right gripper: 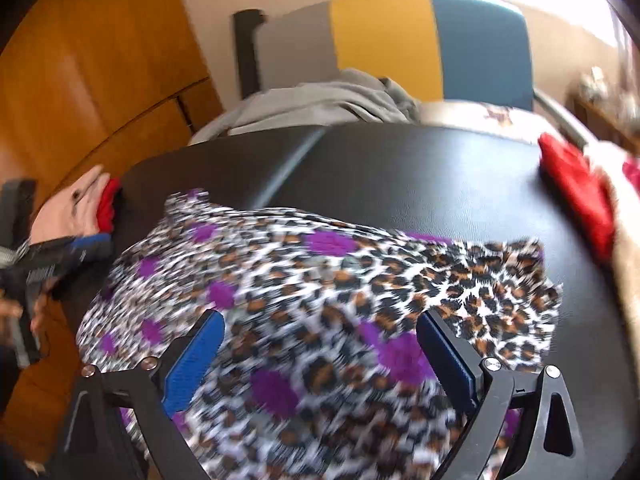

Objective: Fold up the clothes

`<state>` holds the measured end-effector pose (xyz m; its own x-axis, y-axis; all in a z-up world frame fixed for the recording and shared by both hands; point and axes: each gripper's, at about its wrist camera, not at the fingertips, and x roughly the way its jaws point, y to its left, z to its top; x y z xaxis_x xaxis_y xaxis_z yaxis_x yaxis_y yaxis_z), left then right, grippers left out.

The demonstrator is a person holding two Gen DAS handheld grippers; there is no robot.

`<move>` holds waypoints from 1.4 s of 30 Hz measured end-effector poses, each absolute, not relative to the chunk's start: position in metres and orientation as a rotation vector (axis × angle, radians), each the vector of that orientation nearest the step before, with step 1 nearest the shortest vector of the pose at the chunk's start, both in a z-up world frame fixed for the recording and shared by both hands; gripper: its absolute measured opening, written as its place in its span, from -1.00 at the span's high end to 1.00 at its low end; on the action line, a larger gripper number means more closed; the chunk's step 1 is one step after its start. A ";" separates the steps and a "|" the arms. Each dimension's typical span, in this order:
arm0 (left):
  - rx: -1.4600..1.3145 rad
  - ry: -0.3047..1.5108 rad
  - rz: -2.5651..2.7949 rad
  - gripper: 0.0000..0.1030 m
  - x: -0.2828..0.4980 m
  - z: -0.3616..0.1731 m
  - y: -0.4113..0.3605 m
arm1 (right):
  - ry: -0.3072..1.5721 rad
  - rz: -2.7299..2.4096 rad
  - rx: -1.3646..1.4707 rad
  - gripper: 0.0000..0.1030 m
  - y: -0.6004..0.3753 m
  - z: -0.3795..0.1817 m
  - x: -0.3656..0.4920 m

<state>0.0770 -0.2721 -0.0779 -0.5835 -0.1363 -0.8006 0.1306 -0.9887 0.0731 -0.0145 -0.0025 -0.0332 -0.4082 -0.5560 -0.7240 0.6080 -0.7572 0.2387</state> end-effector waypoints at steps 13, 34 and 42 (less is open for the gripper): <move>1.085 1.228 -2.350 0.47 0.123 -0.127 -0.427 | -0.151 -2.138 0.993 -1.00 0.015 -0.053 -0.020; 1.277 0.993 -2.452 0.55 0.173 -0.105 -0.373 | -0.134 -2.152 0.980 -1.00 0.015 -0.054 -0.018; 1.305 0.887 -2.504 0.35 0.220 -0.112 -0.299 | -0.146 -2.148 0.975 -1.00 0.017 -0.053 -0.018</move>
